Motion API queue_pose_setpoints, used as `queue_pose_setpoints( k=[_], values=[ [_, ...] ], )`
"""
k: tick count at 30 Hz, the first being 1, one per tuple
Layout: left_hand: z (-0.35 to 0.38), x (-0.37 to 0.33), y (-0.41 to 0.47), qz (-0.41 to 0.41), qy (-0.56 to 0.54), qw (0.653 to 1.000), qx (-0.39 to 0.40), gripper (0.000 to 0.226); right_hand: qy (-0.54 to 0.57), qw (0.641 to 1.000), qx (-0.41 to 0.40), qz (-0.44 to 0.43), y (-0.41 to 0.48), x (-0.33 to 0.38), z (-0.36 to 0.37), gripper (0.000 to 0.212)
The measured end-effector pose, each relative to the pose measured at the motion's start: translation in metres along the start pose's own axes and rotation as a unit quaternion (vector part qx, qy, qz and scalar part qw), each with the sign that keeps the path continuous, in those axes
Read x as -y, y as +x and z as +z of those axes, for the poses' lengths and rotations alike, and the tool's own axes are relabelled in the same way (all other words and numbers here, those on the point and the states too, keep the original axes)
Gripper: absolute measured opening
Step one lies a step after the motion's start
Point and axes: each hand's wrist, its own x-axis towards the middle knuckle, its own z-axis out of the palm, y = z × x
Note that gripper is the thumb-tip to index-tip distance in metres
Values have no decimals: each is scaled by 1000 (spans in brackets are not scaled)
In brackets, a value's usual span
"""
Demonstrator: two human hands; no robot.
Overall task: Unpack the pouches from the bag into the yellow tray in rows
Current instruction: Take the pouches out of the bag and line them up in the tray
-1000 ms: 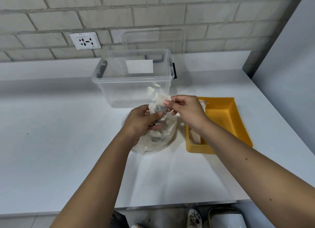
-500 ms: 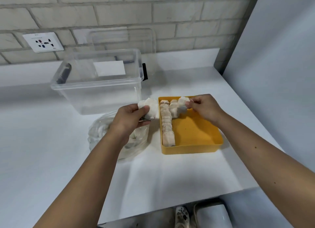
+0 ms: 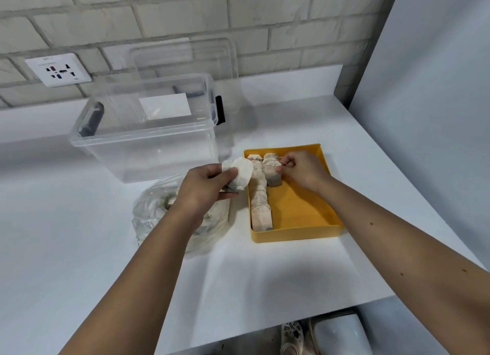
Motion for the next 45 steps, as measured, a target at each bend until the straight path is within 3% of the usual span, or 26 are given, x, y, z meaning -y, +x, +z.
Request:
queue_pose_setpoints(
  k=[10,13,17,22,26,32,37,45],
  values=[
    [8,-5,-5,-15,-5,1000,-3,15,25,998,-52,27,-2,3,8,27],
    [12,-7,-6,-26,-26,999,-5,11,80,991,-109,12,-20,13,-5,26],
    [20,-5,-5,-23,-45,999,9,7,294,956,-7,17,-54,39,-10,27],
    [25,-3,-9,-14,-47,999,18,5,326,945,-1,18,-62,46,5,7],
    [21,-4,-9,-16,-51,999,5,7,339,941,1,15,-61,46,1,4],
    [10,-4,-6,-14,-29,999,-34,10,236,966,-83,60,-40,10,-25,23],
    [12,-6,-7,-5,-12,999,-41,13,106,992,-19,71,-26,-1,-11,17],
    [10,-6,-7,-4,-3,999,-33,13,45,996,4,76,-10,6,7,21]
  ],
)
